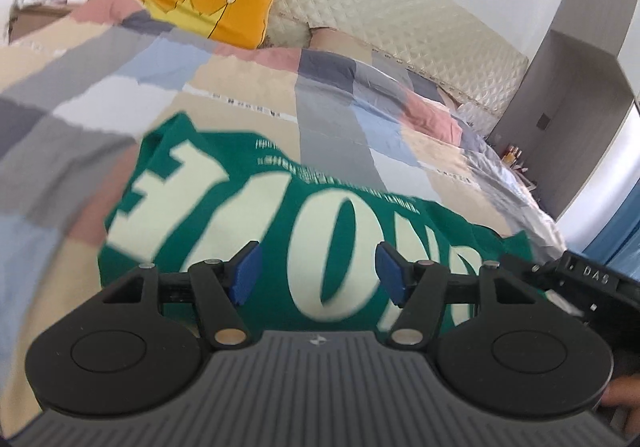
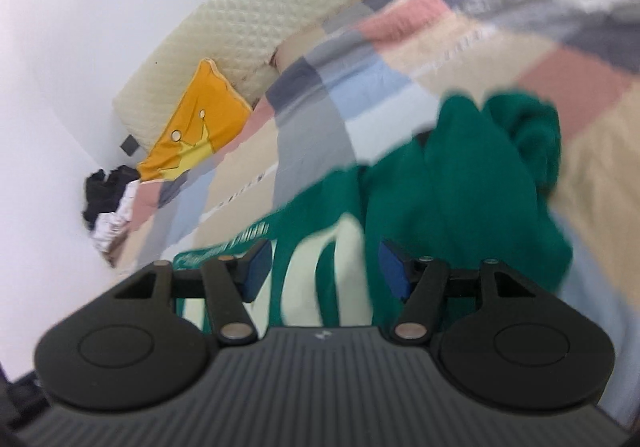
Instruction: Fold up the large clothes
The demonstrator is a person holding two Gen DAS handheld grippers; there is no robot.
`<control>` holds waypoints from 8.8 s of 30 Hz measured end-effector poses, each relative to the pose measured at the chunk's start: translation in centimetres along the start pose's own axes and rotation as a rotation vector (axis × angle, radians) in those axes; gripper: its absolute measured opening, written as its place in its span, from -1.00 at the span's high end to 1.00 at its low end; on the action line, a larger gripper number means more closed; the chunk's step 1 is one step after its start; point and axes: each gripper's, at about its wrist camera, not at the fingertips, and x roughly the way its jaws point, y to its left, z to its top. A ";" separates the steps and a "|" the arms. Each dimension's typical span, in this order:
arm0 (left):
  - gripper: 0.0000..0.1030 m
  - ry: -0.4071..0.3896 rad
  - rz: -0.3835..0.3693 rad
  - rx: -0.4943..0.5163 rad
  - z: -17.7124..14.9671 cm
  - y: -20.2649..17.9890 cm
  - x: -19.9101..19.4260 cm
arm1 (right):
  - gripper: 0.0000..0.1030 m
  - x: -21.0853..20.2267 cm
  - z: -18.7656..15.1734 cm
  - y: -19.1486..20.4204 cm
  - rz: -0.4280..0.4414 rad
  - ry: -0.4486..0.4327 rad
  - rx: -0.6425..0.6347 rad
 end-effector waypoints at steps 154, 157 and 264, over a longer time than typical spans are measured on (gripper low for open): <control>0.04 -0.192 -0.360 -0.035 15.1 -14.9 3.4 | 0.37 -6.3 13.5 -5.3 0.350 -0.328 0.353; 0.04 -0.195 -0.381 0.009 17.3 -18.5 6.2 | 0.37 -5.7 16.9 -6.6 0.349 -0.355 0.340; -0.10 -0.133 -0.260 0.448 1.2 -20.4 -12.8 | 0.05 -20.5 0.5 2.7 -0.197 -0.325 -0.422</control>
